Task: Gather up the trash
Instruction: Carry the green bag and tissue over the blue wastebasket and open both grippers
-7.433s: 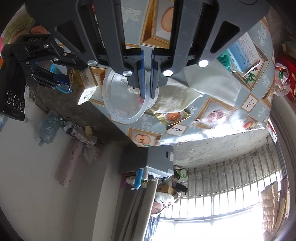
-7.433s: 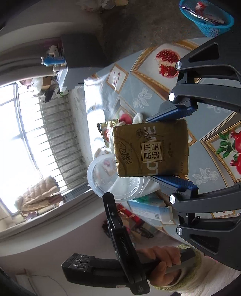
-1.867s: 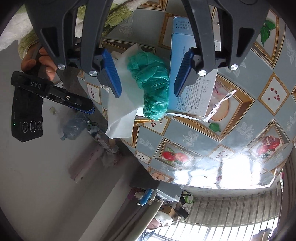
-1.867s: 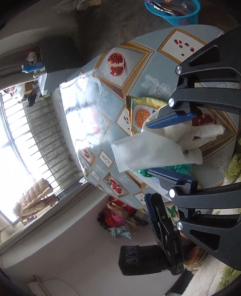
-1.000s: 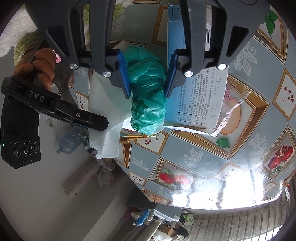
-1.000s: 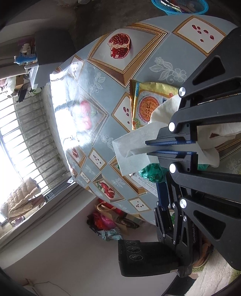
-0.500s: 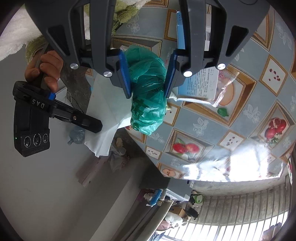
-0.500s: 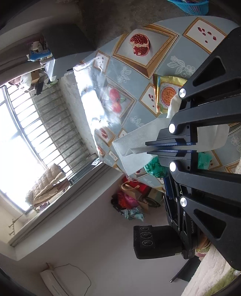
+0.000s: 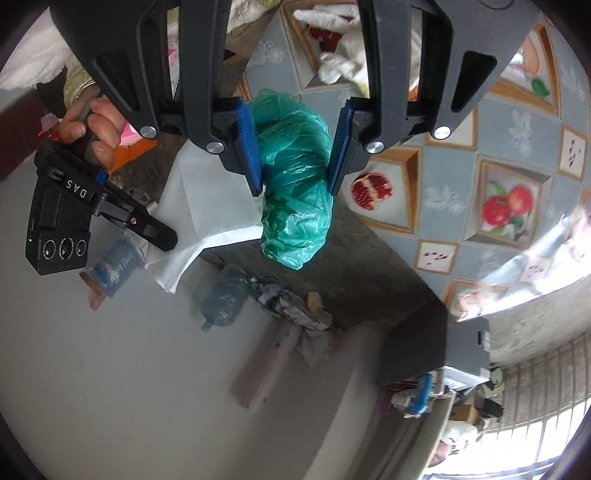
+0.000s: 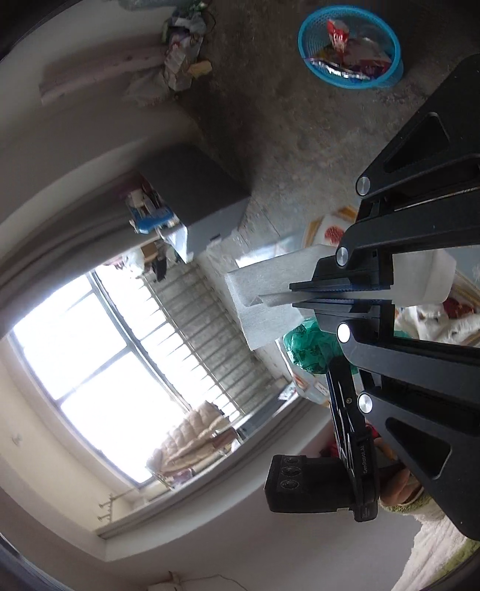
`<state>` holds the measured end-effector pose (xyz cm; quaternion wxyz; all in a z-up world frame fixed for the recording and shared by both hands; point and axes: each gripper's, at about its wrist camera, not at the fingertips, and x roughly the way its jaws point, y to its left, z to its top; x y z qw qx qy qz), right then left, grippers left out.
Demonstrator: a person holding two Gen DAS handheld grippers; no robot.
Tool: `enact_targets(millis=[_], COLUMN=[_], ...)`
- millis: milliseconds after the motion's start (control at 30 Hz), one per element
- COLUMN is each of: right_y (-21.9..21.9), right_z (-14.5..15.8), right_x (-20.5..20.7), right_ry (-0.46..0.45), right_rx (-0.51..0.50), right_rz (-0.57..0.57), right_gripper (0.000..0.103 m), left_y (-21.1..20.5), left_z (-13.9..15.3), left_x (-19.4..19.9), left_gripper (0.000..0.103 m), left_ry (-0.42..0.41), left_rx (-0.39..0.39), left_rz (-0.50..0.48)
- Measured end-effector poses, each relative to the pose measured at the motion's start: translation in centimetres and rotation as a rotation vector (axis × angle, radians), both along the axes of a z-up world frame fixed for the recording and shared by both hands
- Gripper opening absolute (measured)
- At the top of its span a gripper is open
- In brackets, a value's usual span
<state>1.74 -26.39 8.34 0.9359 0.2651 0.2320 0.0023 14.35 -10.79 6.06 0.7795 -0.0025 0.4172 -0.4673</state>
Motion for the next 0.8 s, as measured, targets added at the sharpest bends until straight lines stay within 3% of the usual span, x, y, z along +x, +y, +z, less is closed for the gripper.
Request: enact_targets(millis=[167,333,467,800], right_y=[-7.2,-13.3,-17.3,-25.7], right_z=[-1.1,-3.8,-8.0,-18.7], right_x=[-3.8,-6.2,-6.0,-3.2], right_ry=[0.018,0.061,0.115,0.231], right_rx=[0.001,0.05,0.103,0.185], right_rz=[-0.244,-0.449,-0.567,-0.783], right_gripper=[0.003,0.003,0.003,0.003], left_y=[-10.3,-19.9,-25.9,-36.0], left_z=[-1.1,-5.0,-9.2,-17.7], left_x=[1.0,1.3,1.9,4.0], left_gripper=[0.033,0.034,0.034,0.034], left_ry=[-0.003,0.0,0.027,0.079], left_rx=[0.071,0.173,0.238,0.31], left_rz=[-0.138,-0.23,-0.271,-0.264])
